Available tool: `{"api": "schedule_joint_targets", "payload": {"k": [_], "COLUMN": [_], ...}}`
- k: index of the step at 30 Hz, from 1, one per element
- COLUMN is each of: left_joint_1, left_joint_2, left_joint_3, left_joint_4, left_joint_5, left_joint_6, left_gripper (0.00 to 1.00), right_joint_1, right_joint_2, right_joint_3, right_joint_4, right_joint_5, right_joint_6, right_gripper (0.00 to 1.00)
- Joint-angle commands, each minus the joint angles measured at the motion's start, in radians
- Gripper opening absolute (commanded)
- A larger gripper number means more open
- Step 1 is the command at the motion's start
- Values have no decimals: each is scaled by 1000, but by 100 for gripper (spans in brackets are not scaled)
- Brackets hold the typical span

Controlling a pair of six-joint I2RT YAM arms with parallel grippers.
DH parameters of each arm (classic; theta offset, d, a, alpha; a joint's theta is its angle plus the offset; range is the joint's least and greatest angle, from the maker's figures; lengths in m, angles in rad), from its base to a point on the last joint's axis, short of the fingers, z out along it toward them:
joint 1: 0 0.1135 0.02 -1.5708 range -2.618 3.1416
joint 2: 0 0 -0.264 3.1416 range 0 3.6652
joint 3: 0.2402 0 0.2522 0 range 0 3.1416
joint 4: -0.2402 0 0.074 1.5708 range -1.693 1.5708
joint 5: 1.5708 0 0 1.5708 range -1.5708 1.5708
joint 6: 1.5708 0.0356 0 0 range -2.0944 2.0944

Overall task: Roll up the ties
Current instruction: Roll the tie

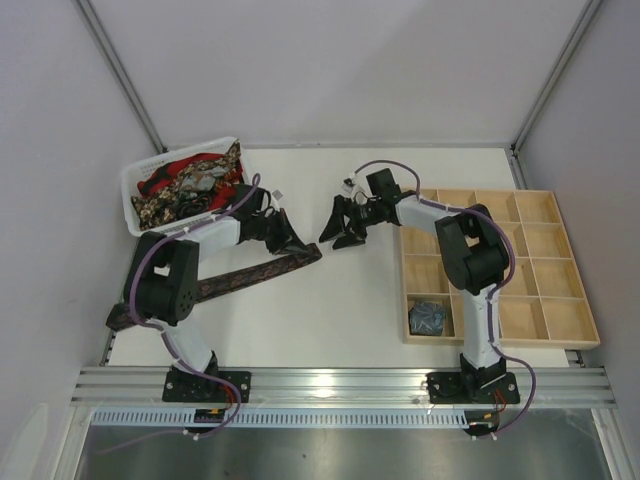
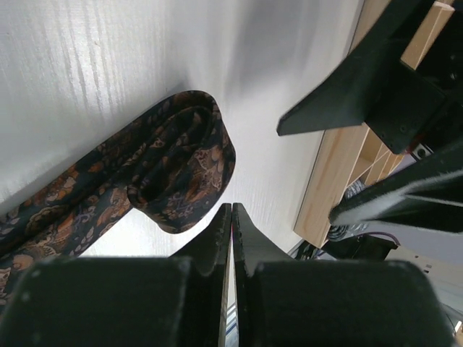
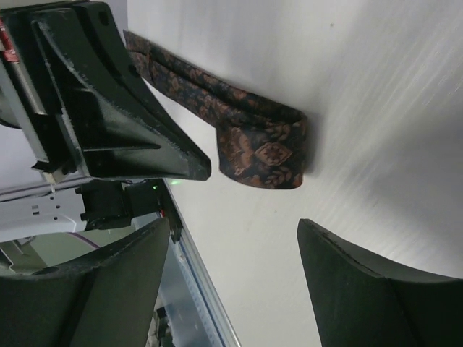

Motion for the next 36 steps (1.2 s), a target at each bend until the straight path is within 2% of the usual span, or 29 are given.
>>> {"api": "schedule_joint_targets", "payload": {"k": [1,8,23,26,31,36], "left_joint_1": [0,28,65,68,83,89], "left_joint_2": [18,52,80,81,90,101], "left_joint_3": [-7,-2,-16,-22,-30,-27], "left_joint_4": [26,4,-20,-16,-13,-20], "left_joint_5": [-12,-35,-23,-21,-10,-15], "left_joint_6": [0,43,101,101,109,125], "left_gripper": [6,5,4,4,3,3], "right_joint_1": [-5,-5,49,64,78,85], "right_joint_2": [75,160,303,319,336,353], "right_joint_3": [82,125,200,208,209,204], "right_joint_4": [11,13,119,127,135,194], "right_joint_5": [-84,-107,-172,-156,-144,-127], "right_joint_6": [-59,-80,35,72,105,173], "right_gripper": [78,73,63,57,53,42]}}
